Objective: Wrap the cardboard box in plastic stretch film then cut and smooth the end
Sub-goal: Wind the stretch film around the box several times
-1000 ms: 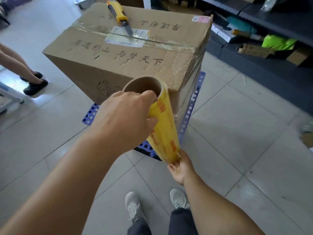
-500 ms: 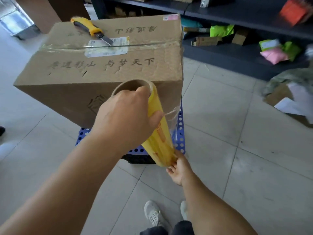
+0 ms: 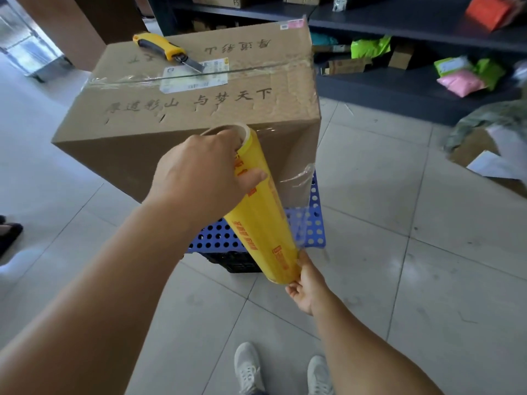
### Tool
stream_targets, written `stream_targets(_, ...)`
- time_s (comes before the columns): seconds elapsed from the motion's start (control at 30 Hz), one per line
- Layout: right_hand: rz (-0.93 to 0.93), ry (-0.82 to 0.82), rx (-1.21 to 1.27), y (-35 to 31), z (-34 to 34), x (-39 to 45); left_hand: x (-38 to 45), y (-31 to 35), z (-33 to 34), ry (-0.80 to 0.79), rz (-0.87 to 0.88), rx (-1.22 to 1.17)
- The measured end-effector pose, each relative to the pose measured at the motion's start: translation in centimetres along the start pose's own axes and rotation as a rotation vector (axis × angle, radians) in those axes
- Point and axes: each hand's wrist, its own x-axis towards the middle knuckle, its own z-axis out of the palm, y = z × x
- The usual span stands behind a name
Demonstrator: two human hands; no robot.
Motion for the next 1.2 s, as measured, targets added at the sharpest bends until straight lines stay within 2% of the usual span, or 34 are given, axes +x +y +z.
stream_targets(0.23, -0.051, 0.021, 0.125, 2.9, 2.5, -0.1, -1.0, -4.4, -0.2, -0.08, 0.089, -0.021)
stream_targets(0.57, -0.191, 0.13, 0.29, 7.0, 8.1, -0.6, -0.7, -10.9, -0.3, -0.051, 0.307, -0.076)
stream_targets(0.77, -0.215, 0.16, 0.389, 9.5, 9.7, -1.0, -0.7, -13.8, -0.4, -0.085, 0.384, -0.111)
stream_targets(0.97, -0.258, 0.194, 0.473, 11.7, 11.8, -0.5, -0.2, -16.5, 0.0, -0.188, 0.502, -0.12)
stream_targets(1.2, -0.258, 0.232, 0.571, 12.2, 15.8, 0.8, 1.3, -18.9, -0.2, -0.204, 0.589, -0.18)
